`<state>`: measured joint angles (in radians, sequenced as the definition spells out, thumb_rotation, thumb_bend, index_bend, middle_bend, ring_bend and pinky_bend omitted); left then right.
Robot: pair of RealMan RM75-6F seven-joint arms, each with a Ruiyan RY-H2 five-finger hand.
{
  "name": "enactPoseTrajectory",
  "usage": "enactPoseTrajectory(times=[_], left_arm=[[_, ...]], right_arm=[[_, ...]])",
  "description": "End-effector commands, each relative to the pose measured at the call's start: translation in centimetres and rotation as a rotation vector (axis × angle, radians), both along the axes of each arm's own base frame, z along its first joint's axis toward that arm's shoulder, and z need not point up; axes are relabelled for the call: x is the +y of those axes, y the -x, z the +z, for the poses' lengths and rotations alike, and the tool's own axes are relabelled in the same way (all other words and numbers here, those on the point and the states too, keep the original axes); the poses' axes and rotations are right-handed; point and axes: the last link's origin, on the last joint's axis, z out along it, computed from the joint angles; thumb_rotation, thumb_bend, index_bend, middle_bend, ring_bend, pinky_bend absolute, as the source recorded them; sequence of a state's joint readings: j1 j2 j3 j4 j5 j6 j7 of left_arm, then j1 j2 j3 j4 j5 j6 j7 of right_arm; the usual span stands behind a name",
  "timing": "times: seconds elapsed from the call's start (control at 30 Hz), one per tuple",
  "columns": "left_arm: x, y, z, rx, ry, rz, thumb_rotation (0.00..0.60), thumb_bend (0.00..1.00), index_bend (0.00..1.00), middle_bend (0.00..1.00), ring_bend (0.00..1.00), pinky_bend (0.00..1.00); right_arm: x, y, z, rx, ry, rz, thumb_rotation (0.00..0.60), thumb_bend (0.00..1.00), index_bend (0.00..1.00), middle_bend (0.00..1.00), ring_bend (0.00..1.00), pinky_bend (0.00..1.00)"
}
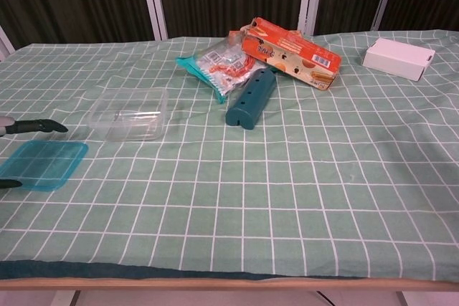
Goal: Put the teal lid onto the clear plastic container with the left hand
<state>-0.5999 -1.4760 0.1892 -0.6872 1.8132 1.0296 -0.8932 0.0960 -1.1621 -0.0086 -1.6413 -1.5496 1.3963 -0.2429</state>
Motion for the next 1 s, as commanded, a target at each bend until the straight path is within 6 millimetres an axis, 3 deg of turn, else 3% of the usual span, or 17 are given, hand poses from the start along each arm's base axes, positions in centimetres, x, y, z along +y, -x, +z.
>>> enactPoseTrajectory(times=[0.03,1.0], left_arm=[[0.1,-0.1,-0.3,0.006,0.008,-0.007,0.600,0.24,0.00,0.00,0.00,0.00],[0.9,-1.4,-1.6,0.036,0.032,-0.007,0.600,0.23,0.00,0.00,0.00,0.00]], right_arm=[[0.0,0.0,0.0,-0.002,-0.002,0.001,0.600,0.16,0.00,0.00,0.00,0.00],[0.1,-0.1,0.3,-0.011,-0.004,0.009,0.600,0.16,0.00,0.00,0.00,0.00]])
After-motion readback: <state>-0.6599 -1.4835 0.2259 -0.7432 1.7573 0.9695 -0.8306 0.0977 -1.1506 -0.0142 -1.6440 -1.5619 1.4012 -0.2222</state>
